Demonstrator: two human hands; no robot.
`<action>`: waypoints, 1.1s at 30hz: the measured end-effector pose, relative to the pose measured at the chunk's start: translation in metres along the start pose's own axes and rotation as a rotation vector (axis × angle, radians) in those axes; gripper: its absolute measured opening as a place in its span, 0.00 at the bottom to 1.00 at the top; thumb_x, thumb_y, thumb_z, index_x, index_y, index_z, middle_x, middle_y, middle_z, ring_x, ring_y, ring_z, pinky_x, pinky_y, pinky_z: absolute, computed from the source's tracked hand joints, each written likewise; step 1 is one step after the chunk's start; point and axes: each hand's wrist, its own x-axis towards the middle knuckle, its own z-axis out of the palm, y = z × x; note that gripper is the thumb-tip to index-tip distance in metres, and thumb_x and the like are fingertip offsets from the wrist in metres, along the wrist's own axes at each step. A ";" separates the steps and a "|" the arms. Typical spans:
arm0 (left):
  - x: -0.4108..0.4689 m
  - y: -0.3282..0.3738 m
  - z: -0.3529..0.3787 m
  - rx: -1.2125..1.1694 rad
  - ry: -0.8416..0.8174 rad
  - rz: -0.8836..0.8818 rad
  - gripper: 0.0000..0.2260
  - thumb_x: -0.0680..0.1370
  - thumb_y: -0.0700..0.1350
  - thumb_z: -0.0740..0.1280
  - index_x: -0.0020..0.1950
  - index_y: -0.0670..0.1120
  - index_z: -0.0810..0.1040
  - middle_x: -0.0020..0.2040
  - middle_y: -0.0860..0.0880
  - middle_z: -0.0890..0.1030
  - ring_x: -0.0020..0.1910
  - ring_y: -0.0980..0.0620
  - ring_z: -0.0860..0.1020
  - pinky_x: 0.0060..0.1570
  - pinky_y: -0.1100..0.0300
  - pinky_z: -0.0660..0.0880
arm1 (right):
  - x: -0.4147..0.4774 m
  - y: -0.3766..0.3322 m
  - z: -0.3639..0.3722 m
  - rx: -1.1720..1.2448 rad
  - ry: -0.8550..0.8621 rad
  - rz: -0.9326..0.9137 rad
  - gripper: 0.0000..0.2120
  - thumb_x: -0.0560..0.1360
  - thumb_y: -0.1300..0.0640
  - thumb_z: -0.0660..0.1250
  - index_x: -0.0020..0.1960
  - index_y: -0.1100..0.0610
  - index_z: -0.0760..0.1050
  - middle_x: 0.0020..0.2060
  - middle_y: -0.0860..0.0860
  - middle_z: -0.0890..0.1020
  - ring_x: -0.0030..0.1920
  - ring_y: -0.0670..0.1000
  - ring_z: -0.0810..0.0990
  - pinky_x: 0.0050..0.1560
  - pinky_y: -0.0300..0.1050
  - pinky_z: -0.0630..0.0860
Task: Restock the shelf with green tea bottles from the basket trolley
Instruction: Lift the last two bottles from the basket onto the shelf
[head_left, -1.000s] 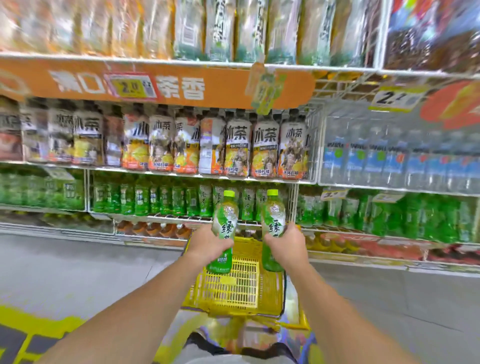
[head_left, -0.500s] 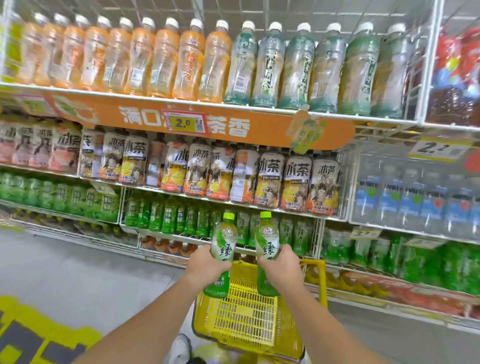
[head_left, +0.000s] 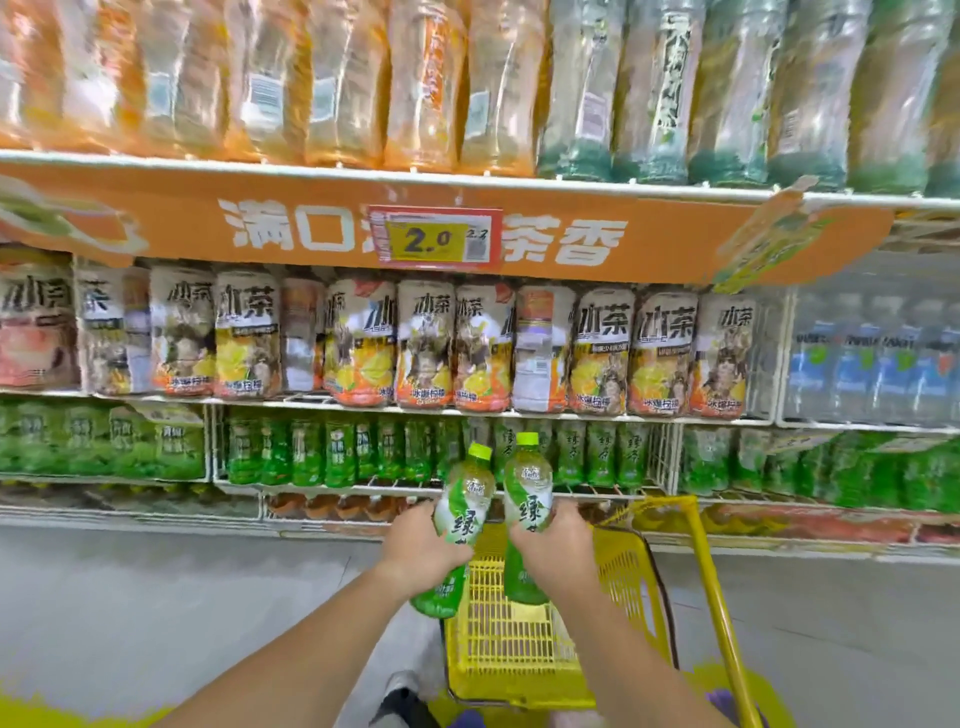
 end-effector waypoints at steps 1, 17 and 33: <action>0.007 -0.006 -0.002 0.007 -0.001 -0.009 0.15 0.63 0.49 0.78 0.46 0.50 0.80 0.40 0.54 0.83 0.38 0.57 0.81 0.39 0.58 0.79 | 0.004 -0.003 0.007 0.004 0.008 0.009 0.14 0.72 0.52 0.74 0.50 0.56 0.72 0.36 0.50 0.79 0.30 0.47 0.76 0.25 0.41 0.70; 0.162 -0.036 0.066 0.004 0.084 -0.023 0.15 0.65 0.53 0.77 0.44 0.49 0.77 0.37 0.54 0.80 0.37 0.53 0.79 0.33 0.61 0.72 | 0.154 0.057 0.082 -0.031 0.035 0.056 0.16 0.69 0.49 0.74 0.49 0.56 0.73 0.37 0.50 0.80 0.32 0.51 0.79 0.31 0.45 0.73; 0.311 -0.060 0.141 0.016 0.236 0.100 0.21 0.65 0.61 0.75 0.49 0.48 0.83 0.43 0.50 0.84 0.42 0.51 0.82 0.38 0.60 0.77 | 0.315 0.091 0.127 -0.226 0.115 -0.022 0.32 0.73 0.45 0.73 0.69 0.60 0.68 0.62 0.57 0.78 0.61 0.59 0.78 0.50 0.45 0.73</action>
